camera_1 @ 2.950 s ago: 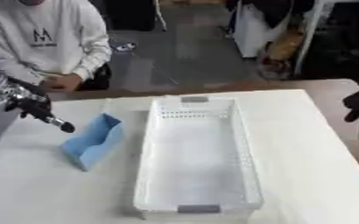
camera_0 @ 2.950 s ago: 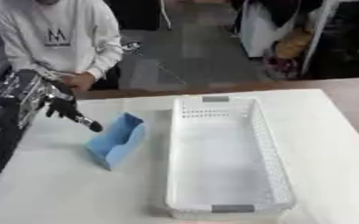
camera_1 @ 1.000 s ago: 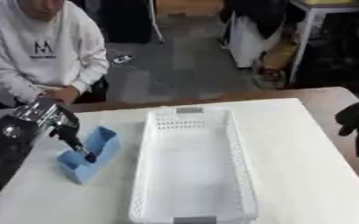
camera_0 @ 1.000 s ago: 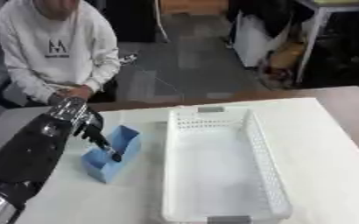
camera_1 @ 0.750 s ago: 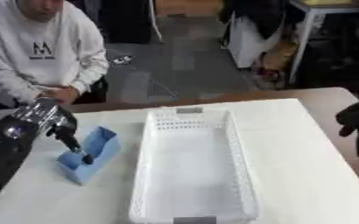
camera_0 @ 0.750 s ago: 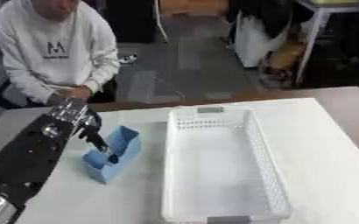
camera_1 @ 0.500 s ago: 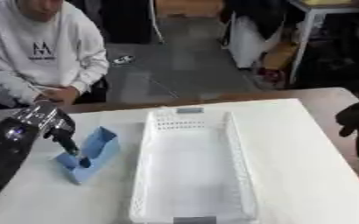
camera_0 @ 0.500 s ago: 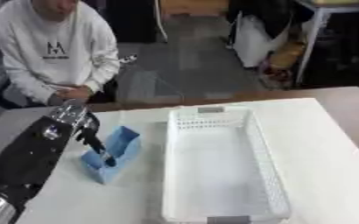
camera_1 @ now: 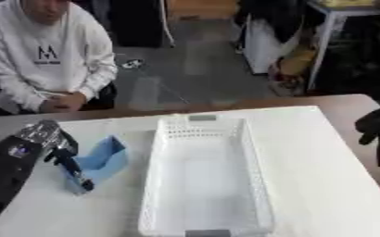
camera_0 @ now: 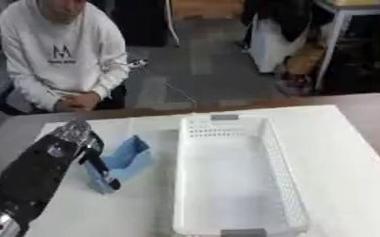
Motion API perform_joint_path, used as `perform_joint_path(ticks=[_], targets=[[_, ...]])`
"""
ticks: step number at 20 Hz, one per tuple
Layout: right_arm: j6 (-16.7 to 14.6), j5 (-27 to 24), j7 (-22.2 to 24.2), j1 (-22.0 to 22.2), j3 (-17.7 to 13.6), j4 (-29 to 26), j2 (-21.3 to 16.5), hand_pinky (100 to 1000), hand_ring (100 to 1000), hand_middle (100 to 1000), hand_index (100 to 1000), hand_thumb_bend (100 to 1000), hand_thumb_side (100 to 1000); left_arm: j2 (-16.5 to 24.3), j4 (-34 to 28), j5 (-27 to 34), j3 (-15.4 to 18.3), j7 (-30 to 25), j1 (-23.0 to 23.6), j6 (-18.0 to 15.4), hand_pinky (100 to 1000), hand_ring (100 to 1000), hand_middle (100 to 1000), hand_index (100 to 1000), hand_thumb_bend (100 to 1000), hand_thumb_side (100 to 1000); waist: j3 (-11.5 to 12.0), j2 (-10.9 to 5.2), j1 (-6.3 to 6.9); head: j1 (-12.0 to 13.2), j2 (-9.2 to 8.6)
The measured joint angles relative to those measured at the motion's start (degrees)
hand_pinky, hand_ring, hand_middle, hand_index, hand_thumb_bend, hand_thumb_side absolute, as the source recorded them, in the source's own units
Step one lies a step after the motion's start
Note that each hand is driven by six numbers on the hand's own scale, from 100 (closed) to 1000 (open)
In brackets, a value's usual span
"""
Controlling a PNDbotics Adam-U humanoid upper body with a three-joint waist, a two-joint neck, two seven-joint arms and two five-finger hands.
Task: Pick up objects on the table and place them in the box.
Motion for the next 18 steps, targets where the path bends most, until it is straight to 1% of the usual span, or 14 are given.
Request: perform_joint_path(ticks=[1,2,3,4,5,6,7,8,9,13,15,18], targets=[[0.0,0.0,0.0,0.0,0.0,0.0,0.0,139,436,579,664,100,749,0.0,-0.3,0.6,0.0,0.2,0.0,-0.2,301,501,557,706,402,737,0.0,0.0,0.0,0.1,0.0],[0.0,0.0,0.0,0.0,0.0,0.0,0.0,139,436,579,664,100,749,0.0,-0.7,1.3,0.0,0.3,0.0,-0.3,303,505,565,712,422,743,0.0,0.0,0.0,0.2,0.0],[0.0,0.0,0.0,0.0,0.0,0.0,0.0,140,436,579,664,100,748,0.0,-1.2,1.9,-0.2,0.3,0.0,-0.3,250,447,444,602,210,705,0.0,0.0,-0.01,0.2,0.0],[0.0,0.0,0.0,0.0,0.0,0.0,0.0,140,436,579,664,100,748,0.0,-2.1,2.6,-0.4,0.3,0.0,-0.3,237,434,416,571,139,721,0.0,0.0,-0.01,0.2,0.0],[0.0,0.0,0.0,0.0,0.0,0.0,0.0,140,436,579,664,100,748,0.0,-3.2,3.3,-0.7,0.2,0.0,-0.2,202,400,367,527,100,751,0.0,0.0,-0.01,0.3,-0.01],[0.0,0.0,0.0,0.0,0.0,0.0,0.0,140,436,579,664,100,748,0.0,-4.4,3.9,-1.2,0.3,0.0,-0.3,213,411,381,535,100,742,0.0,0.0,-0.01,0.3,-0.01],[0.0,0.0,0.0,0.0,0.0,0.0,0.0,140,434,576,662,100,745,0.0,-5.6,4.5,-1.7,0.5,0.0,-0.5,128,327,307,490,100,731,-0.1,0.0,-0.01,0.3,-0.01],[-0.1,0.0,0.0,0.0,0.0,0.0,0.0,139,434,576,662,100,745,0.1,-6.9,4.9,-2.2,0.9,0.0,-0.9,100,294,289,480,100,723,-0.1,0.0,-0.01,0.3,-0.03],[-0.1,0.0,-0.1,0.0,0.0,0.0,0.0,139,434,575,661,100,745,0.1,-8.1,5.2,-2.7,1.5,0.1,-1.5,100,263,272,474,100,721,-0.1,0.0,0.0,0.3,-0.04],[-0.2,0.0,-0.2,0.0,0.0,0.0,0.0,139,434,576,662,100,746,1.2,-12.1,6.6,-3.5,3.9,0.3,-3.9,100,199,235,463,100,741,-0.1,0.02,0.01,0.3,-0.16],[-0.2,0.0,-0.2,0.0,0.0,0.0,0.0,140,434,575,661,100,744,2.2,-14.6,8.2,-3.5,5.1,0.2,-5.1,100,186,230,460,100,753,-0.1,0.02,0.01,0.3,-0.53],[-0.3,0.0,-0.3,0.1,0.0,0.0,0.0,141,435,574,661,100,742,3.7,-18.7,10.9,-3.8,6.7,-0.3,-6.7,100,174,224,459,100,773,-0.1,0.03,0.01,0.3,-0.6]])
